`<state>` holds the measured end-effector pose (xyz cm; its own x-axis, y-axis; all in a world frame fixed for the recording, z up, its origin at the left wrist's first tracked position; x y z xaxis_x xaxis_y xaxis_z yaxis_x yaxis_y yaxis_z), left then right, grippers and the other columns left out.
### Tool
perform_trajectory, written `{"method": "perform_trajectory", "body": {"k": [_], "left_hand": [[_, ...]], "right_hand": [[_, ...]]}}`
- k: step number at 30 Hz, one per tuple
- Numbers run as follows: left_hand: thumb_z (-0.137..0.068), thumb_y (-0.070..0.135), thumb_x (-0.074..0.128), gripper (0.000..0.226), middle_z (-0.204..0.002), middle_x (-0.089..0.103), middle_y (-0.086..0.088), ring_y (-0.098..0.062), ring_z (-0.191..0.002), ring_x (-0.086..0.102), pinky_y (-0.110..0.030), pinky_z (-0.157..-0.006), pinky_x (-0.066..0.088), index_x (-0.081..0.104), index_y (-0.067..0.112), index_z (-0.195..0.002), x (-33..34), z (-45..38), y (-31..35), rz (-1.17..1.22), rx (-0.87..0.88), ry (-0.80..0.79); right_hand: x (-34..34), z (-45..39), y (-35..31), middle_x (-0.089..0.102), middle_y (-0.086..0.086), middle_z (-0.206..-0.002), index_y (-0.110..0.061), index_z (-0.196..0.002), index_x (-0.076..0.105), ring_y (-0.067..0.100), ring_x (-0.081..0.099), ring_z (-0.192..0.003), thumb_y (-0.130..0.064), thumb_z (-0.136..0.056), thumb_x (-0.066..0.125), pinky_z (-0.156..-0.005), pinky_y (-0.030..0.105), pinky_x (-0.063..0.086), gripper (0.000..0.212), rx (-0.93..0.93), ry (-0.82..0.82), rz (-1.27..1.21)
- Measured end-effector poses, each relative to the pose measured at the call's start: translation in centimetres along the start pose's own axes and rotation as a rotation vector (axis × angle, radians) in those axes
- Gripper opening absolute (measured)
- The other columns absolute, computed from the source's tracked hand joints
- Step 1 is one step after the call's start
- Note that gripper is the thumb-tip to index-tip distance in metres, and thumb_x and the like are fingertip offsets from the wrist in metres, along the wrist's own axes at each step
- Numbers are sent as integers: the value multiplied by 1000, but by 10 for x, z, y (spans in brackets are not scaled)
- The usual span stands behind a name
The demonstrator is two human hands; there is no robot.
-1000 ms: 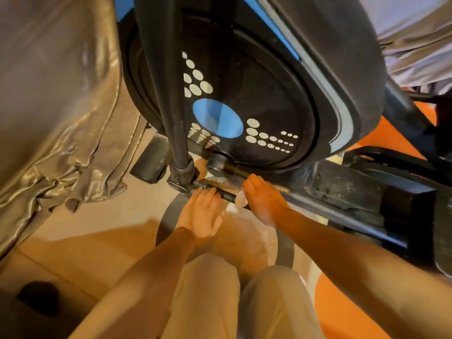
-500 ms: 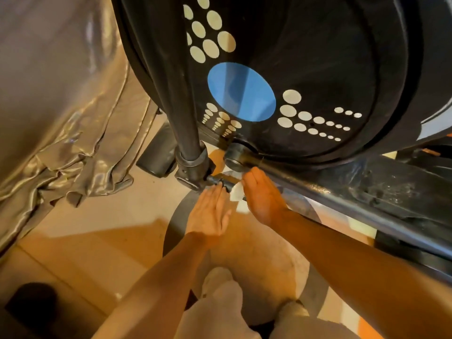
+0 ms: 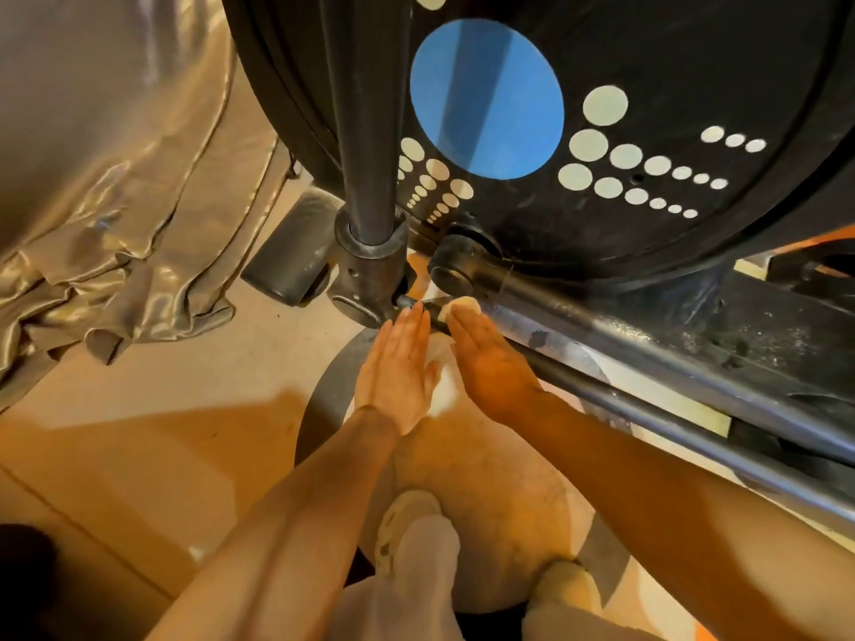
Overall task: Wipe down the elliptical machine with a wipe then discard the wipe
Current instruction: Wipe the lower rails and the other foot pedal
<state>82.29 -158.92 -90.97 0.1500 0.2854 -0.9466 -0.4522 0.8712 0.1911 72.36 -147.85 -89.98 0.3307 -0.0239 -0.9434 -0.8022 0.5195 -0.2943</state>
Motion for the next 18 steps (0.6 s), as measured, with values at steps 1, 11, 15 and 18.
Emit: {"method": "perform_trajectory", "body": {"k": [1,11,15,18], "left_hand": [[-104,49,15,65,-164,-13,1,-18,-151,-12,-35,-124,-5,-9,20,-158,1,-1,-1,46,-22,-9],[-107,43,18,64,-165,-13,-3,-22,-151,-13,-38,-121,-9,-11,16,-157,-11,-4,7,-114,-85,-133],[-108,37,14,60,-165,-16,-4,-19,-151,-16,-39,-119,-15,-14,15,-156,-17,-5,11,-156,-116,-154],[-107,38,6,60,-163,-21,-6,-21,-150,-19,-41,-118,-16,-19,12,-154,-16,-4,8,-266,-94,-164]], "right_hand": [[3,2,1,53,22,-138,4,-133,53,36,53,-127,-4,-79,76,-104,45,26,59,-9,38,16],[-12,-11,1,50,7,-143,-14,-139,50,21,44,-132,-28,-103,45,-111,29,27,38,35,15,-61],[-19,-17,10,45,6,-145,-15,-138,51,22,41,-129,-16,-99,54,-106,23,26,39,-1,31,-89],[-18,-17,11,39,8,-148,-14,-140,48,25,39,-130,-15,-99,54,-107,28,29,41,-14,53,-56]]}}
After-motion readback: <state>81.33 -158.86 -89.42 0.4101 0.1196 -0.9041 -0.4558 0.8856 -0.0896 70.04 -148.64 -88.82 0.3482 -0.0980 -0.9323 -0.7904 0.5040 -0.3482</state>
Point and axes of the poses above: each hand's wrist, its own z-axis away from the middle knuckle, its own x-axis out of the palm, y = z × x, the point moved 1 cm from there along -z, towards the middle knuckle
